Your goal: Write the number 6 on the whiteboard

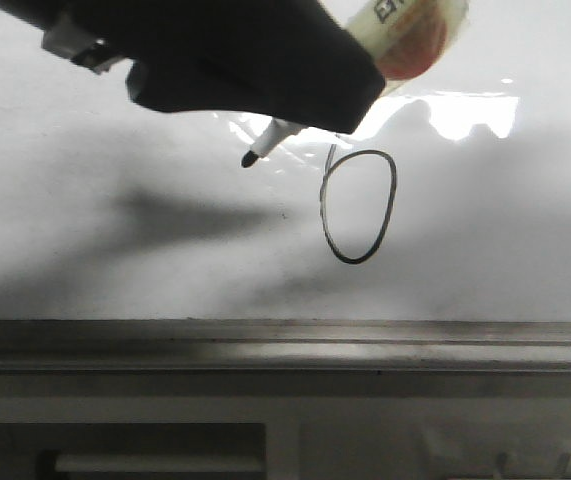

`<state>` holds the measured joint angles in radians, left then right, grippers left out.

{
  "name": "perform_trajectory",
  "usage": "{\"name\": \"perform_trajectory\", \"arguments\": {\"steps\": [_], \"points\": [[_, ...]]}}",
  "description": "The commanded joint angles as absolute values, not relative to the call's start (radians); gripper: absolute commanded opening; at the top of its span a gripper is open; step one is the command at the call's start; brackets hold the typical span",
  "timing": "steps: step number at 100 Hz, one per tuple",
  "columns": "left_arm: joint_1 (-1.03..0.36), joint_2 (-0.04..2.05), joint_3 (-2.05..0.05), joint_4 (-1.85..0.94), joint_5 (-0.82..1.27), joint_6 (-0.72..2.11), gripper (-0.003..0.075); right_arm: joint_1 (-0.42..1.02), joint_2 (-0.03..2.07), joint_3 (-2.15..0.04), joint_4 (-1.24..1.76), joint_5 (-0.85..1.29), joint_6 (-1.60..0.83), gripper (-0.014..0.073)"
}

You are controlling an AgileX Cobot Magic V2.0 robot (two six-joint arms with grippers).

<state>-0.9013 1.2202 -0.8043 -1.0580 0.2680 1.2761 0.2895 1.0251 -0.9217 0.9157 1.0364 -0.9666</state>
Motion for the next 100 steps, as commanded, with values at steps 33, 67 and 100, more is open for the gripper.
{"name": "perform_trajectory", "arguments": {"steps": [33,67,100], "points": [[-0.909,1.209,-0.84,-1.06,0.22,1.277,-0.0018,0.288,1.016,-0.957,0.967,1.003,-0.965,-0.0044],[-0.906,1.194,-0.84,-1.075,0.144,1.203,-0.002,0.267,1.009,-0.957,0.955,1.012,-0.96,0.0484],[-0.892,0.983,-0.642,-1.443,-0.129,1.064,-0.002,0.025,0.83,-0.885,0.854,1.005,-0.93,0.0446]]}}
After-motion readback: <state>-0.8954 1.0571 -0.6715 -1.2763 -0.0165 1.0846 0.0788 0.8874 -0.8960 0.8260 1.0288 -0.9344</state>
